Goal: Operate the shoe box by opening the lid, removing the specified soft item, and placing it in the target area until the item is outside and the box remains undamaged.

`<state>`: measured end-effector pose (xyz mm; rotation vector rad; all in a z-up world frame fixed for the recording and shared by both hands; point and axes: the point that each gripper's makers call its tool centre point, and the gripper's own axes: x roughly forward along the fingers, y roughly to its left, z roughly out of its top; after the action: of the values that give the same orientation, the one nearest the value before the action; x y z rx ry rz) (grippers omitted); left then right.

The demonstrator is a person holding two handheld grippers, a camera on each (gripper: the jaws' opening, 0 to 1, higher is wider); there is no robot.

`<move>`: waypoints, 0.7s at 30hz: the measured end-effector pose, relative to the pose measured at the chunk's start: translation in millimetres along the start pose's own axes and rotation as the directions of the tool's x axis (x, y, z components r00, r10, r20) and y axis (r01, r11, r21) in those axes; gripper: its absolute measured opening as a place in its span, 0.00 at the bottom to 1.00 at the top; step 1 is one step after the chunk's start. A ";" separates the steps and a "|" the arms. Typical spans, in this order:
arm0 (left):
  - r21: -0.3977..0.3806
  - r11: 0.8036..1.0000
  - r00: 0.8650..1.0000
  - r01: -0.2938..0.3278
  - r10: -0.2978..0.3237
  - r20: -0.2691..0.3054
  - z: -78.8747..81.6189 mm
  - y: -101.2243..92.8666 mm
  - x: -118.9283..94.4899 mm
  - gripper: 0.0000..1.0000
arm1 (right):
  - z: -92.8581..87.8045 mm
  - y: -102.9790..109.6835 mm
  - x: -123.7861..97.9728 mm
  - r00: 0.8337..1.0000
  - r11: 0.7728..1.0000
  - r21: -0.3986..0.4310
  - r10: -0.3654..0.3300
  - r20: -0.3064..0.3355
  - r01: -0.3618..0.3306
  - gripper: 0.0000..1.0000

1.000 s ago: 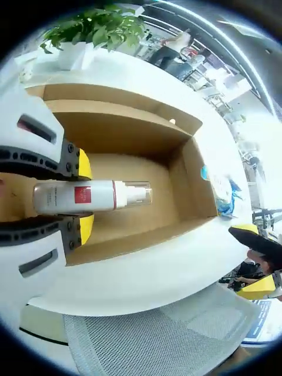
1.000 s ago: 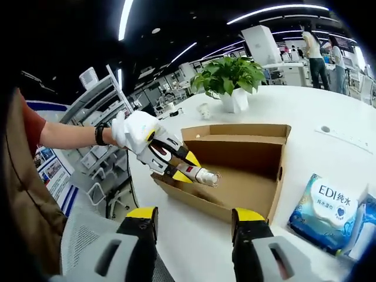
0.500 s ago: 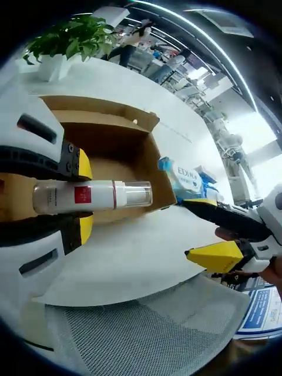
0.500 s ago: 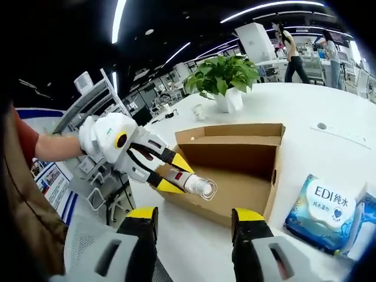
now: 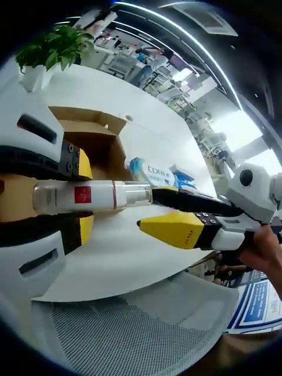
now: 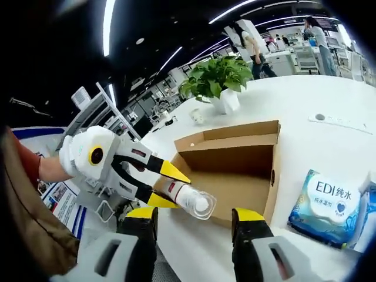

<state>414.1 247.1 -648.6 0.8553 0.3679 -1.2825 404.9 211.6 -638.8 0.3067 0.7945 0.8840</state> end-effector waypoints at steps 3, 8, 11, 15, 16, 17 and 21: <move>0.014 1.000 1.000 0.000 -0.001 0.010 7.2 -1.6 0.0 0.20 | 0.5 1.4 0.2 1.000 1.000 0.013 0.009 0.001 -0.009 0.48; 0.082 0.997 1.000 0.002 -0.002 0.001 11.2 -5.2 0.1 0.20 | 0.5 2.3 -1.3 0.999 0.998 0.055 0.032 0.008 -0.032 0.43; 0.090 0.996 1.000 0.008 -0.008 0.007 14.6 -7.9 -0.8 0.20 | -0.2 7.0 -2.0 0.998 0.993 0.103 0.058 0.022 -0.060 0.39; 0.108 0.994 1.000 0.007 -0.008 0.014 19.7 -8.8 -1.9 0.20 | -3.2 9.4 -1.2 0.997 0.988 0.134 0.078 0.023 -0.080 0.37; 0.113 0.994 1.000 0.007 -0.009 0.014 20.6 -8.9 -1.7 0.20 | -3.3 11.8 -0.8 0.996 0.985 0.148 0.088 0.029 -0.091 0.36; 0.118 0.993 1.000 0.007 -0.009 0.014 21.4 -9.2 -1.7 0.20 | -3.0 13.0 -0.5 0.995 0.984 0.153 0.091 0.032 -0.095 0.34; 0.141 0.990 1.000 0.011 -0.014 0.018 26.1 -11.5 -2.7 0.20 | -0.1 17.6 -0.8 0.992 0.971 0.207 0.106 0.066 -0.118 0.26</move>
<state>397.1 229.5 -633.9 0.9609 0.2700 -1.3391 394.5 221.8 -628.8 0.5644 0.8277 0.8946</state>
